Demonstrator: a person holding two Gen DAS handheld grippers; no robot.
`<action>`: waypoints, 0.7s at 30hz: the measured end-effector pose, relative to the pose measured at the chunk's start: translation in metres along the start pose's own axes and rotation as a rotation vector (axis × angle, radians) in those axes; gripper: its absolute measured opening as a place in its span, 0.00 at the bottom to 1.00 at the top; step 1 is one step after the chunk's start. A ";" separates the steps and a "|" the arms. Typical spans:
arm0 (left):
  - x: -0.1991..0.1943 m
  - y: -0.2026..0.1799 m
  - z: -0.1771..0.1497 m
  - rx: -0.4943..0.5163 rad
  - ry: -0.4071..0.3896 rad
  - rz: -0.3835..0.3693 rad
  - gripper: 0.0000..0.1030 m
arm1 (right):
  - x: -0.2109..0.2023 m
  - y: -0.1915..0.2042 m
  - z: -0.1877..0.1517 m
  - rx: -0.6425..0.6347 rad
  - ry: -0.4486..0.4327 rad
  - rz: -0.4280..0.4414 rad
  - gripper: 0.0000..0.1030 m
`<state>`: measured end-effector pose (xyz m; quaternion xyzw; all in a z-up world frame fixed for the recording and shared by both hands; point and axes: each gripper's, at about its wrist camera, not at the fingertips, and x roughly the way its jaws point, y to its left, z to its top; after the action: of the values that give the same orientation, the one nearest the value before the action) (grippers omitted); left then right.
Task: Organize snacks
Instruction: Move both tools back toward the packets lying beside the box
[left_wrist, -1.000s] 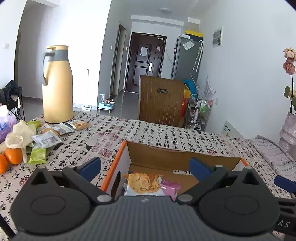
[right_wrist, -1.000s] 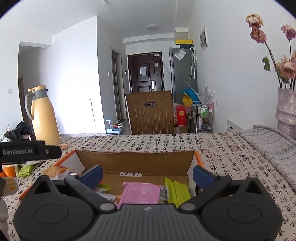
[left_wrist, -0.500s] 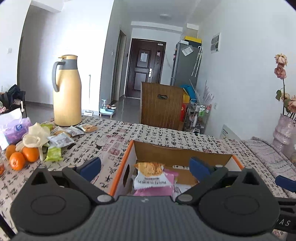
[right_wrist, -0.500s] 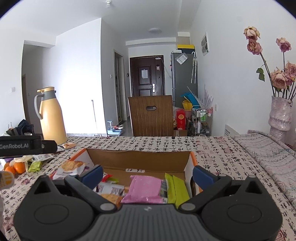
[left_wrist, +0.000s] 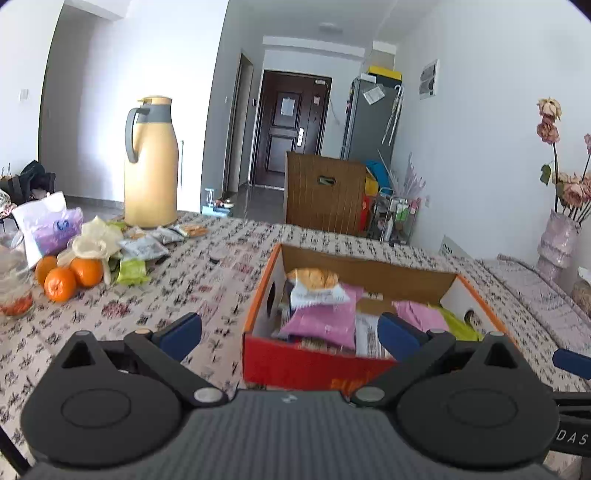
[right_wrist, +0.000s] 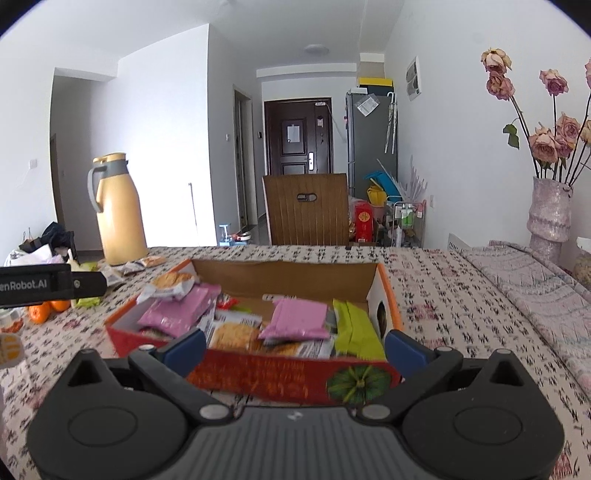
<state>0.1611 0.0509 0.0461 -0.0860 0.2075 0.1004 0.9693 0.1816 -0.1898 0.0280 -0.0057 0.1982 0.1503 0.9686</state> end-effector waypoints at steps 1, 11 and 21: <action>-0.001 0.002 -0.003 0.001 0.006 -0.002 1.00 | -0.003 0.001 -0.004 -0.003 0.001 0.000 1.00; -0.014 0.022 -0.039 0.007 0.086 0.008 1.00 | -0.015 0.007 -0.034 -0.015 0.082 0.005 1.00; -0.019 0.024 -0.059 0.027 0.131 -0.013 1.00 | -0.011 0.015 -0.056 -0.021 0.195 -0.018 1.00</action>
<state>0.1155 0.0589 -0.0020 -0.0807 0.2715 0.0855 0.9552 0.1465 -0.1830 -0.0184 -0.0325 0.2900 0.1426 0.9458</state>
